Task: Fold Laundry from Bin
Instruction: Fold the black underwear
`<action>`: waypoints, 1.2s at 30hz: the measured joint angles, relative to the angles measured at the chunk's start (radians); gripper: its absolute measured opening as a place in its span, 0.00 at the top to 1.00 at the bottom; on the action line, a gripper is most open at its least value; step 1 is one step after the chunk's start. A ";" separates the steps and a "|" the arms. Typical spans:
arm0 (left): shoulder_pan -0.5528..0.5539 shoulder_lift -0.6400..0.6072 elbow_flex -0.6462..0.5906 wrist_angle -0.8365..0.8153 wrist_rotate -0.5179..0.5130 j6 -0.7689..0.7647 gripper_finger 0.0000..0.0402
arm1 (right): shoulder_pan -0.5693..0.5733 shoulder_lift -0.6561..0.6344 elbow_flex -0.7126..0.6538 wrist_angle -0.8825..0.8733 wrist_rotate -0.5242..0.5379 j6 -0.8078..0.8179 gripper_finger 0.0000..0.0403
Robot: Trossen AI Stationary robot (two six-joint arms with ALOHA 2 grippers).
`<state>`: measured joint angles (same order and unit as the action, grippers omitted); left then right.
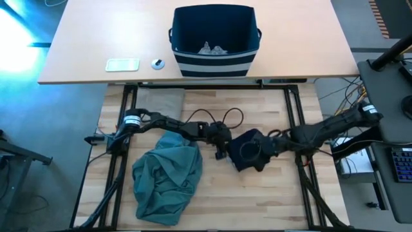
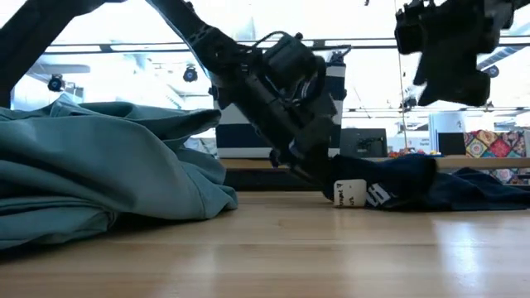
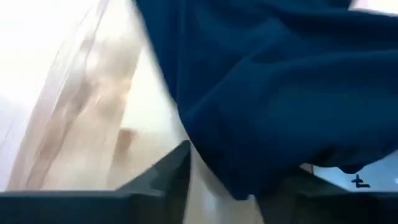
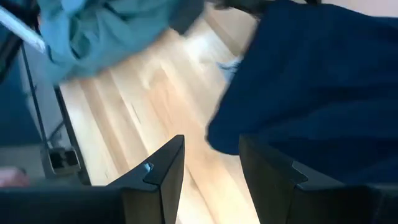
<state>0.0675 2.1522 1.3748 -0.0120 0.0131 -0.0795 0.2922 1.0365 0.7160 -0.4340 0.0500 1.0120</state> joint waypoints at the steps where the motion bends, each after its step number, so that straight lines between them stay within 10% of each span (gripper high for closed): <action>1: 0.008 0.001 0.001 -0.010 0.000 -0.013 0.75 | 0.024 0.018 0.017 0.009 0.033 0.022 0.63; 5: 0.058 -0.045 0.003 -0.060 -0.001 -0.096 0.97 | 0.096 0.126 0.092 0.017 0.118 0.047 0.63; 20: 0.204 -0.206 0.003 -0.306 0.179 -0.143 1.00 | 0.025 0.650 0.263 0.022 0.213 0.022 0.63; 36: 0.176 -0.447 0.003 -0.411 0.128 0.036 1.00 | -0.337 0.134 0.197 -0.167 0.158 -0.159 0.60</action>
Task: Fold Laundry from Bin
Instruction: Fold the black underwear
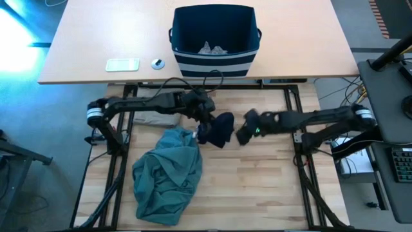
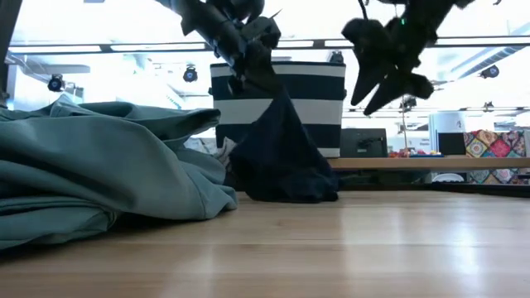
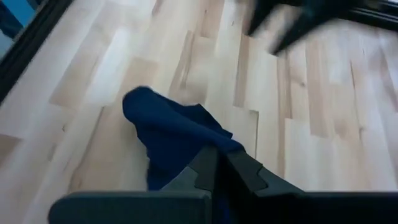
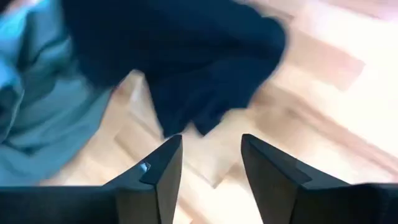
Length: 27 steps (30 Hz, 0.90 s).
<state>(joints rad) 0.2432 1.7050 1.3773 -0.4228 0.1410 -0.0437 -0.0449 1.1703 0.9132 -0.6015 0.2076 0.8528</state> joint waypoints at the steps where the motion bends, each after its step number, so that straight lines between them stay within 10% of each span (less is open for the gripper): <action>1: 0.000 0.000 0.000 0.004 0.000 0.009 1.00 | -0.049 -0.032 -0.033 0.034 -0.026 -0.042 0.58; 7: 0.000 0.005 0.000 -0.020 0.007 0.041 1.00 | -0.231 -0.101 -0.208 0.302 -0.075 -0.631 0.45; 13: -0.006 -0.003 0.000 -0.023 0.097 0.036 1.00 | -0.408 0.034 -0.217 0.396 -0.347 -1.073 0.36; 27: -0.033 -0.003 0.002 -0.100 0.107 0.004 1.00 | -0.502 0.638 0.412 0.034 -0.656 -1.740 0.41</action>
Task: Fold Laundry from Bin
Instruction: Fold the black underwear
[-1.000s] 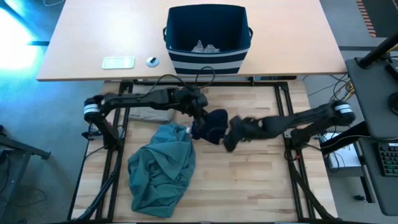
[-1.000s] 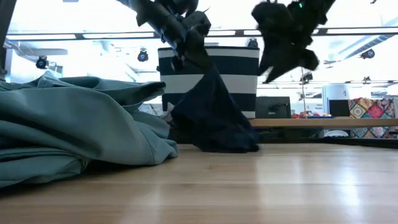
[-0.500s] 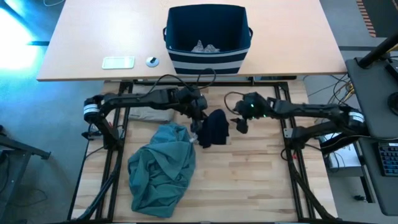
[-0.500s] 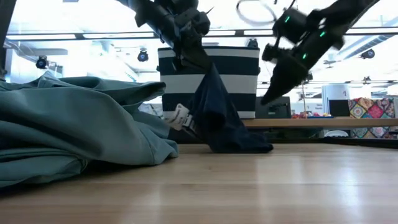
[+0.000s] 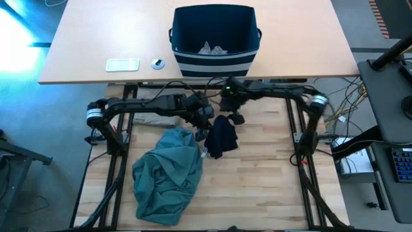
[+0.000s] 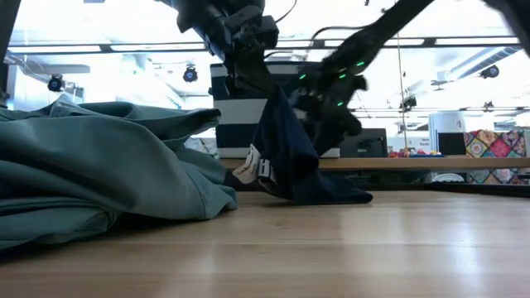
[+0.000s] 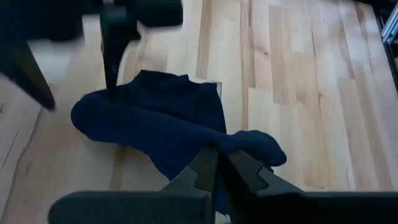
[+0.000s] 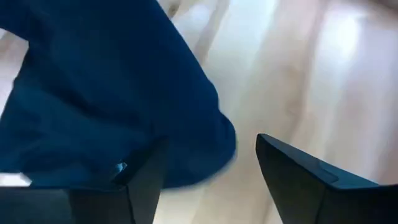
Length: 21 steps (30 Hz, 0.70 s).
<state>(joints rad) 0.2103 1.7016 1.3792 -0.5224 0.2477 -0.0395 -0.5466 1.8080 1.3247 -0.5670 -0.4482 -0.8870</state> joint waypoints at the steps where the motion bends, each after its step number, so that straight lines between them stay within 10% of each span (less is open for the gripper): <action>1: 0.000 0.000 0.000 -0.006 -0.001 0.000 1.00 | 0.008 0.041 0.046 -0.036 -0.003 -0.007 0.43; 13: 0.004 -0.054 0.000 -0.130 -0.050 0.007 1.00 | 0.086 0.207 0.310 -0.366 -0.029 0.030 0.93; 21: 0.004 -0.162 0.001 -0.160 -0.067 0.081 1.00 | 0.121 0.039 0.410 -0.693 -0.025 0.273 0.97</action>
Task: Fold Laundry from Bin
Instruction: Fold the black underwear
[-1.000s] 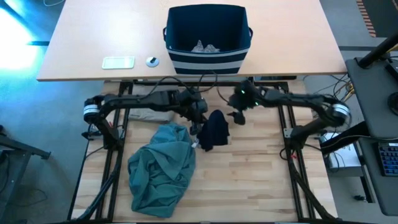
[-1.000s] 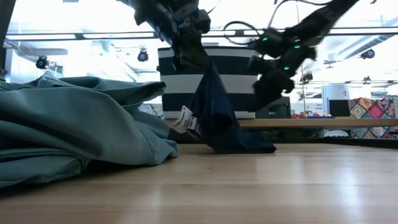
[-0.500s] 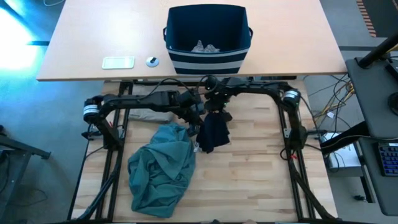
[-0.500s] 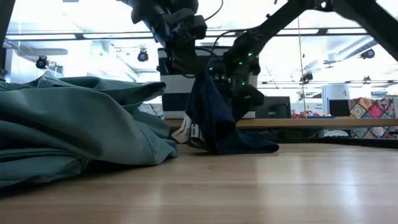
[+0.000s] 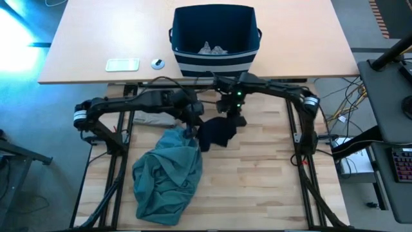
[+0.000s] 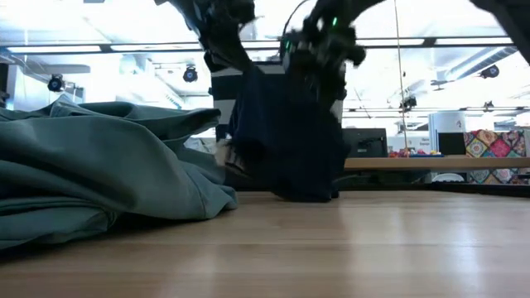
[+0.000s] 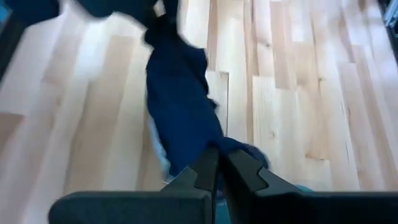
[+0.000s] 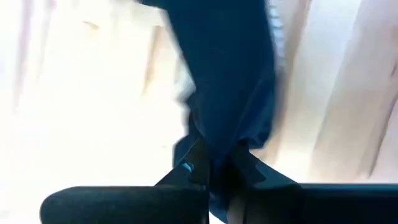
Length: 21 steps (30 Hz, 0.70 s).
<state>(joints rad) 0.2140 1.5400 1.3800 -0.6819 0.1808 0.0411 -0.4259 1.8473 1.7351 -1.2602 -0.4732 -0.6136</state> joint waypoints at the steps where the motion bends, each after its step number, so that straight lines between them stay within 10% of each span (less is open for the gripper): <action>1: 0.000 -0.013 0.000 -0.001 0.000 0.012 1.00 | 0.011 -0.023 0.004 -0.022 -0.001 0.031 0.97; 8: -0.014 -0.089 0.000 -0.028 0.036 0.076 1.00 | 0.137 -0.148 -0.004 -0.092 -0.003 0.295 0.97; 13: -0.052 -0.102 0.000 -0.031 0.262 0.030 1.00 | 0.259 -0.189 -0.006 -0.120 -0.121 0.445 0.98; 21: -0.042 0.058 -0.097 0.240 0.385 -0.048 1.00 | 0.270 -0.137 -0.155 -0.051 -0.090 0.320 0.98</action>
<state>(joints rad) 0.1717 1.5976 1.2830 -0.4415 0.5662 -0.0070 -0.1561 1.7099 1.5805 -1.3113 -0.5628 -0.2932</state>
